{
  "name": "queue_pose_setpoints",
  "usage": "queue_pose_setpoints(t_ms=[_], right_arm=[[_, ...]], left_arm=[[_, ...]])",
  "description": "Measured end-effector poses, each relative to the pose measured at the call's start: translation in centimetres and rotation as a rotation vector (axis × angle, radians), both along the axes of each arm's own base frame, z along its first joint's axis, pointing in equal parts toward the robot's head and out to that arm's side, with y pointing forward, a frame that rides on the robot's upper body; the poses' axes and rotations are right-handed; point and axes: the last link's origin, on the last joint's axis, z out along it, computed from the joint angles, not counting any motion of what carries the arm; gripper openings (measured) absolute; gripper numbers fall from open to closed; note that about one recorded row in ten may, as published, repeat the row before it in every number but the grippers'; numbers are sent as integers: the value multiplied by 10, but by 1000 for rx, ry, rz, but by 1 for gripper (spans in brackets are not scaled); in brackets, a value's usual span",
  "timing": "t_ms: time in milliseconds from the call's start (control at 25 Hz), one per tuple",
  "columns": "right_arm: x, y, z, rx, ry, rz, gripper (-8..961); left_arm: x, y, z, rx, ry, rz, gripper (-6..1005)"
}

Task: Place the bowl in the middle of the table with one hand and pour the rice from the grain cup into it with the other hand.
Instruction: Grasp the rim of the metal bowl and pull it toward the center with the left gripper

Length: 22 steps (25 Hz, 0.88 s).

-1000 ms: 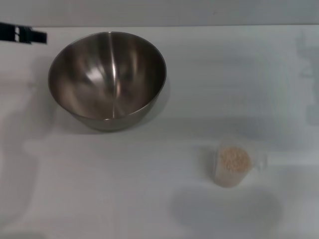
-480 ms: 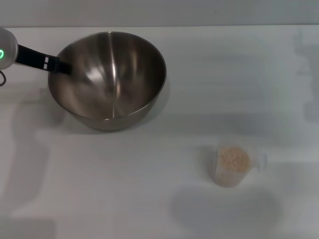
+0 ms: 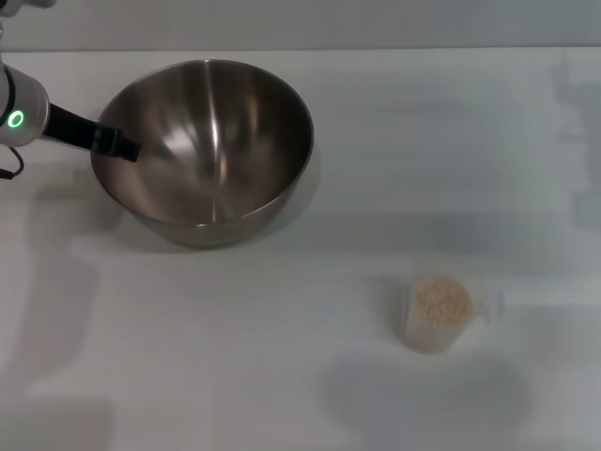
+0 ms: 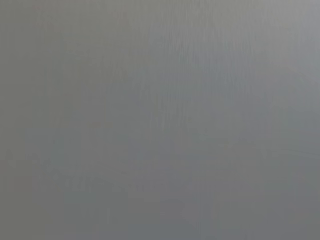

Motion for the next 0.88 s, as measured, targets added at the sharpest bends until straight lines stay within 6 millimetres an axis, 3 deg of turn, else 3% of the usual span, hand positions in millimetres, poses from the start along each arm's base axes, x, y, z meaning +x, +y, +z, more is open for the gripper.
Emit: queue_pose_setpoints(t_ms=[240, 320, 520, 880], right_arm=[[0, 0, 0, 2, 0, 2, 590], [0, 0, 0, 2, 0, 2, 589], [-1, 0, 0, 4, 0, 4, 592], [-1, -1, 1, 5, -1, 5, 593]], left_arm=[[-1, 4, -2, -14, -3, -1, 667], [0, 6, -3, -20, -5, -2, 423], [2, 8, -3, -25, -6, -7, 218], [3, 13, 4, 16, -61, 3, 83]])
